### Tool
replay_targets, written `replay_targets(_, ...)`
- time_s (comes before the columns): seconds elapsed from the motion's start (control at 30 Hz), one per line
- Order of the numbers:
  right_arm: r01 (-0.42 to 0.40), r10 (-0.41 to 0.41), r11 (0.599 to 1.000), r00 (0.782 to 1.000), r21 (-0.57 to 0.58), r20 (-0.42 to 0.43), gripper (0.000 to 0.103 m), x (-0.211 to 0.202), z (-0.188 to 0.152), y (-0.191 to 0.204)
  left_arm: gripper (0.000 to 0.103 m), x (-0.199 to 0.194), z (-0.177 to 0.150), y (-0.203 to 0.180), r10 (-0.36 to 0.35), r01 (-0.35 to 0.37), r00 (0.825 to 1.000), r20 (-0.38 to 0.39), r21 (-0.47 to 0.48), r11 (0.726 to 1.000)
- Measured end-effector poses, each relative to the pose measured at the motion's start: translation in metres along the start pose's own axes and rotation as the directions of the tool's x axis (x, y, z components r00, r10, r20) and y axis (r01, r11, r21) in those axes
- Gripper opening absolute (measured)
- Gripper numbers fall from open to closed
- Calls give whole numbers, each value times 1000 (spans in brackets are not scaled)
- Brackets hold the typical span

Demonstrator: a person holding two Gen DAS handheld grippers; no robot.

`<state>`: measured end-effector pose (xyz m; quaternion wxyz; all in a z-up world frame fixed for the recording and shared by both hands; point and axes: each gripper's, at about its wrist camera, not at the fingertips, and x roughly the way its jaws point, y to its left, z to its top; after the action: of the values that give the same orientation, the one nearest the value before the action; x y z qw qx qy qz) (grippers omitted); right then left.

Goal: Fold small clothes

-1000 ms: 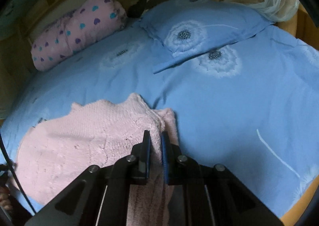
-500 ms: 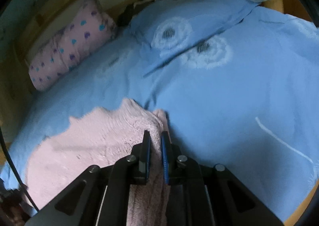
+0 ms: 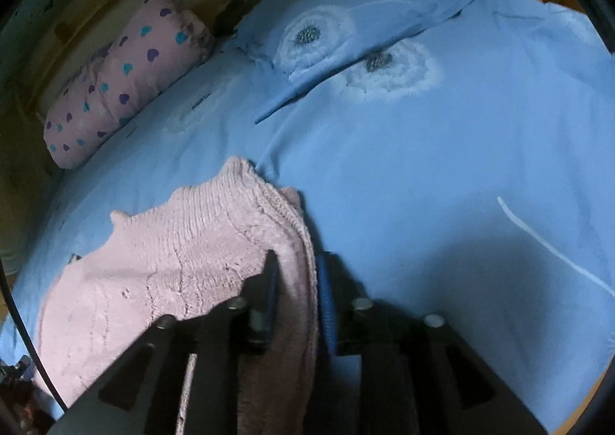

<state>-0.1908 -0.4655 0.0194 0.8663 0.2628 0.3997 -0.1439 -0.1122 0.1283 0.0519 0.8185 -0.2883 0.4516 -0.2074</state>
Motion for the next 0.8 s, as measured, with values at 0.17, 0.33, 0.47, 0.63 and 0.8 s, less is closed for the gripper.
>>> replay_targets(0.17, 72, -72, 997, 996, 0, 56, 70, -32, -11, 1, 13, 10, -6, -34, 20, -20, 1000, 7, 146, 989)
replay_targets(0.33, -53, 52, 997, 998, 53, 31, 80, -52, -40, -4, 14, 52, -17, -44, 247, -229, 968, -44, 249, 941)
replay_targets(0.47, -65, 65, 998, 998, -26, 5, 72, -42, -60, 10, 3, 48, -28, -38, 376, -376, 926, 45, 218, 901)
replay_targets(0.63, -202, 199, 979, 977, 40, 74, 17, -53, -56, -1, 3, 37, -44, -48, 447, -455, 890, 88, 232, 860)
replay_targets(0.8, -215, 211, 975, 975, 57, 68, 21, -49, -49, -5, 3, 30, -41, -35, 452, -457, 889, 72, 190, 869)
